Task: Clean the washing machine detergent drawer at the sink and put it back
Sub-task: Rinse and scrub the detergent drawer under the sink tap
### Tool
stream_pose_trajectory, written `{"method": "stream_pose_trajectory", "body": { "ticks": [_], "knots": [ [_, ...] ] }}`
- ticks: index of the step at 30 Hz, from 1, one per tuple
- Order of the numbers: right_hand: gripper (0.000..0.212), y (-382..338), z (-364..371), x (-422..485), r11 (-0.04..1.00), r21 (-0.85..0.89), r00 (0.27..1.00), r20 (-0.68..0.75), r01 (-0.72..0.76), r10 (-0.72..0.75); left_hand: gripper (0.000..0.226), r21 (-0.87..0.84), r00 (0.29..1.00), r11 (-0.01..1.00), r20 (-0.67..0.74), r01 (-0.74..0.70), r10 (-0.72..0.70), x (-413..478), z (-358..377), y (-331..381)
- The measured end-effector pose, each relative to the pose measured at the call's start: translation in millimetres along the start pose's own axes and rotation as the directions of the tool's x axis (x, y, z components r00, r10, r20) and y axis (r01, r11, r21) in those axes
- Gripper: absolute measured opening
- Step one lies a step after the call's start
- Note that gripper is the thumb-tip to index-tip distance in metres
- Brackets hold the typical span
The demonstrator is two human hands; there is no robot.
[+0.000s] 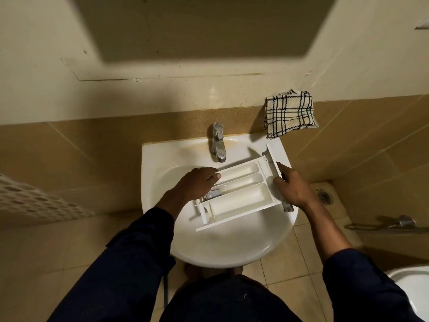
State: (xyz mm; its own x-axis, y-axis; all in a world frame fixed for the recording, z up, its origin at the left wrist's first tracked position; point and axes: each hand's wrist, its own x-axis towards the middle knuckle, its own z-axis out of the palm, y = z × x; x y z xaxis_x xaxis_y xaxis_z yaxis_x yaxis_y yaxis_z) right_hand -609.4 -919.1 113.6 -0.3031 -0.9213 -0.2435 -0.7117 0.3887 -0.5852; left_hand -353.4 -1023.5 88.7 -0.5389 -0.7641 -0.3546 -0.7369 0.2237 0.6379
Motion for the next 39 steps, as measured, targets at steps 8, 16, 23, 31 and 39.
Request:
{"method": "stream_pose_trajectory", "body": {
  "ticks": [8,16,23,31,39],
  "knots": [
    [0.05,-5,2,3,0.999,0.035,0.997,0.08,0.008,-0.011,0.049,0.02,0.99,1.0,0.138,0.018,-0.02,11,-7,13],
    [0.03,-19,-5,8,0.996,0.091,0.998,0.056,0.003,-0.008,0.04,-0.109,0.993,0.993,0.11,0.042,-0.03,9,0,9],
    [0.065,-21,2,8,0.977,0.21,0.99,-0.125,-0.031,0.059,0.04,-0.356,0.988,0.923,-0.002,0.146,-0.157,-12,23,2],
    [0.061,-19,36,-29,0.865,0.43,0.89,-0.241,-0.259,0.387,0.038,-0.563,0.952,0.807,-0.106,0.18,-0.286,-38,55,17],
    [0.013,-20,38,-31,0.814,0.484,0.923,-0.032,-0.322,0.384,0.037,-0.569,0.955,0.81,-0.137,0.142,-0.264,-41,59,36]
  ]
}}
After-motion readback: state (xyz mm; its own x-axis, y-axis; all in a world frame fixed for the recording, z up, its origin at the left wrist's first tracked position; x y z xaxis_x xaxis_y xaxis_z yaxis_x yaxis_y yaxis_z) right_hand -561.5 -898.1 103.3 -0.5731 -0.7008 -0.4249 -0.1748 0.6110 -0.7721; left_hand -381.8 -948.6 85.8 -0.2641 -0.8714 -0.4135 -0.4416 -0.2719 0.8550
